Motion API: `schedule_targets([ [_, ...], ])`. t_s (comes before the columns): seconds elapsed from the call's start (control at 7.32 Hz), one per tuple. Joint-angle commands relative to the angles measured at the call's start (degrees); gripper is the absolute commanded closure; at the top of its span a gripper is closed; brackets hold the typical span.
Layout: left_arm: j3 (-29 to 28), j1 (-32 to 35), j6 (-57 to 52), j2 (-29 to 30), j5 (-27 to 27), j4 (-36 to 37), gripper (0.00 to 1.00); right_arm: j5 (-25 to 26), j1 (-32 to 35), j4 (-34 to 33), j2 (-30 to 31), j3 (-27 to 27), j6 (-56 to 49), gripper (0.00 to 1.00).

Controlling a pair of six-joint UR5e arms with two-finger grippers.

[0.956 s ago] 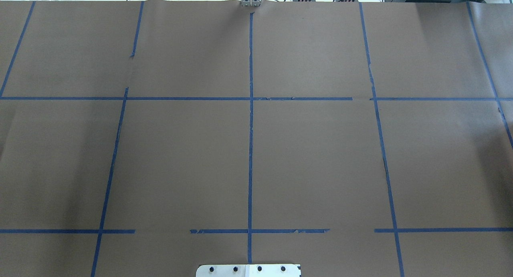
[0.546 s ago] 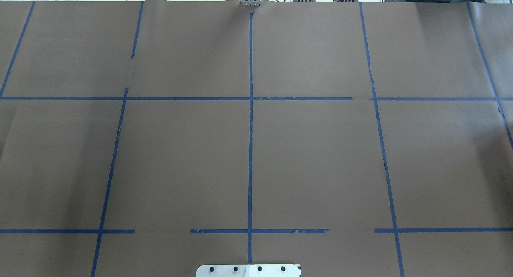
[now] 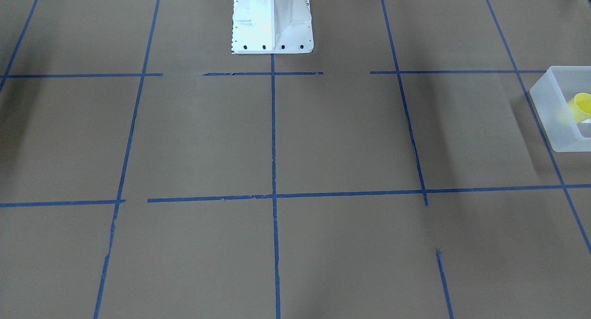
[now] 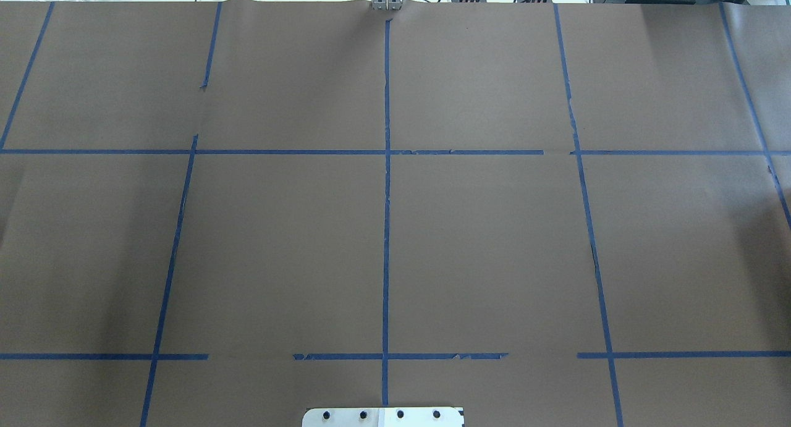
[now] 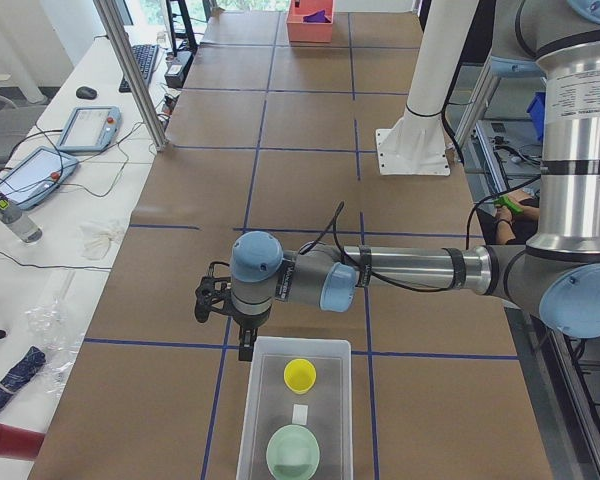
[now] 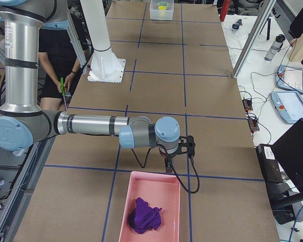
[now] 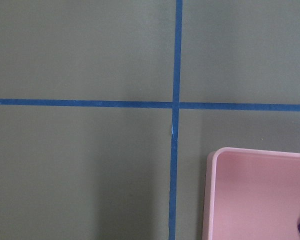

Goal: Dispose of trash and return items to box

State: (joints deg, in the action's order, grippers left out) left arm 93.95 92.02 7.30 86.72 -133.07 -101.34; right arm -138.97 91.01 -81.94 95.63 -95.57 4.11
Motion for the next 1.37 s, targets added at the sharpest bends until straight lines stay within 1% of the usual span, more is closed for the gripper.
schedule_targets([
  [0.0,0.0,0.0,0.0,0.03,0.0,0.0,0.0,0.1,0.57,-0.06,-0.01,0.21,-0.16,0.0],
  [0.41,0.0,0.0,0.17,0.03,-0.18,0.0,0.0,0.1,0.48,0.02,0.08,0.21,-0.16,0.0],
  [0.55,0.09,-0.96,0.18,0.03,-0.26,-0.09,0.0,0.1,0.57,0.02,0.17,0.12,-0.16,0.0],
  [0.68,0.26,-2.62,0.18,-0.06,-2.09,-0.09,0.0,0.1,0.48,0.02,0.17,0.04,-0.16,0.0],
  [0.82,0.26,-2.98,0.18,-0.41,-2.37,-0.09,0.0,0.1,0.48,0.02,0.17,0.03,-0.16,0.0],
  [1.23,0.35,-2.99,0.09,-0.5,-1.85,-0.09,0.0,0.1,0.48,0.02,0.08,0.04,-0.16,0.0],
])
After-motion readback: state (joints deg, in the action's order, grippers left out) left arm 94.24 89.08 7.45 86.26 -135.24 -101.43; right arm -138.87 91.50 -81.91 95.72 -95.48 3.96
